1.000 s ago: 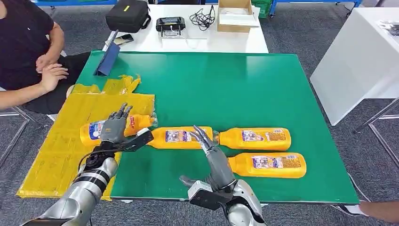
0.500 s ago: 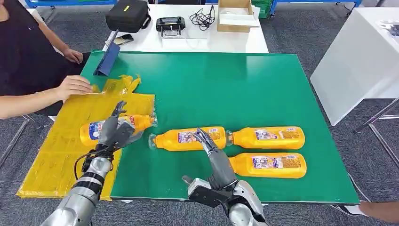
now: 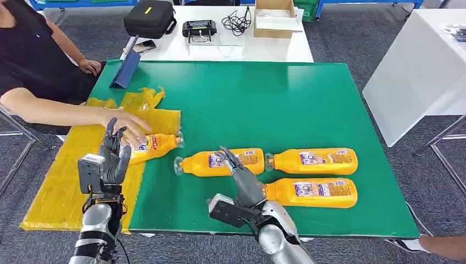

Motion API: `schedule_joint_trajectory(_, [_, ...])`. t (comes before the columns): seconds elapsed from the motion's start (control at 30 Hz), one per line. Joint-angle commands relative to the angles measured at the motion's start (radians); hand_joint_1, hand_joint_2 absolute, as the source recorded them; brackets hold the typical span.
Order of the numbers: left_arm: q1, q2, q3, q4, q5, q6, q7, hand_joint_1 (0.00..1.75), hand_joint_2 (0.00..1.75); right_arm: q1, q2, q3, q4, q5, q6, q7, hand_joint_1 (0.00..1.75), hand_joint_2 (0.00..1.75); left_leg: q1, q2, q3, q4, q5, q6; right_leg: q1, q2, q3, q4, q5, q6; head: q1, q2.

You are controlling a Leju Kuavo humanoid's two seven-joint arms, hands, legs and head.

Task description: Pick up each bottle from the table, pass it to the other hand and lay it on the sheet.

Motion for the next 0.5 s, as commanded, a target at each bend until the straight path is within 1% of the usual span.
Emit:
schedule_joint_trajectory(0.03, [-0.004,-0.012,-0.009,-0.013,0.022,-0.005,0.004,0.00,0.00,-0.095,-0.031,0.036,0.119,-0.003,-0.005,0.016,0.00,1.75,0.000,0.000,0.001,-0.001,0.000,0.002,0.000,0.000,0.001,-0.001,0.000,0.001,0.000,0.000])
schedule_joint_trajectory(0.1, [-0.013,-0.011,-0.013,-0.004,0.032,-0.014,0.000,0.00,0.00,-0.122,-0.035,0.038,0.146,-0.014,0.016,0.023,0.00,1.75,0.000,0.000,0.000,-0.001,0.000,0.002,0.000,-0.001,0.001,-0.001,0.001,0.001,0.000,0.000])
schedule_joint_trajectory(0.23, [-0.070,-0.010,-0.036,0.044,0.042,-0.026,0.001,0.00,0.00,-0.254,-0.050,0.035,0.190,-0.015,0.022,0.000,0.00,1.75,0.000,-0.001,-0.002,0.001,0.001,0.002,0.000,-0.002,-0.001,-0.001,0.002,0.001,0.000,0.000])
schedule_joint_trajectory(0.27, [-0.078,-0.012,-0.042,0.047,0.043,-0.028,0.002,0.00,0.00,-0.276,-0.056,0.038,0.188,0.008,0.002,-0.002,0.00,1.75,0.000,-0.001,-0.003,0.001,0.001,0.002,0.000,-0.002,-0.002,0.000,0.002,0.001,0.000,0.000])
schedule_joint_trajectory(0.37, [-0.080,-0.014,-0.056,0.037,0.042,-0.029,0.002,0.00,0.00,-0.328,-0.064,0.027,0.210,0.035,0.009,0.023,0.00,1.75,-0.001,-0.002,-0.002,0.001,0.001,0.001,-0.001,-0.003,-0.001,0.000,0.001,0.001,0.000,0.000])
schedule_joint_trajectory(0.4, [-0.083,-0.015,-0.055,0.038,0.045,-0.026,0.003,0.00,0.00,-0.350,-0.067,0.025,0.233,0.033,0.028,0.038,0.00,1.75,-0.001,-0.002,-0.001,0.001,0.001,0.001,-0.001,-0.002,-0.001,0.000,0.001,0.001,0.000,0.000])
schedule_joint_trajectory(0.5, [-0.085,-0.013,-0.051,0.045,0.047,-0.025,0.003,0.00,0.00,-0.365,-0.064,0.017,0.260,0.019,0.043,0.040,0.00,1.75,-0.001,-0.002,0.000,0.001,0.000,0.001,0.000,-0.002,0.000,0.000,0.000,0.001,0.000,0.000])
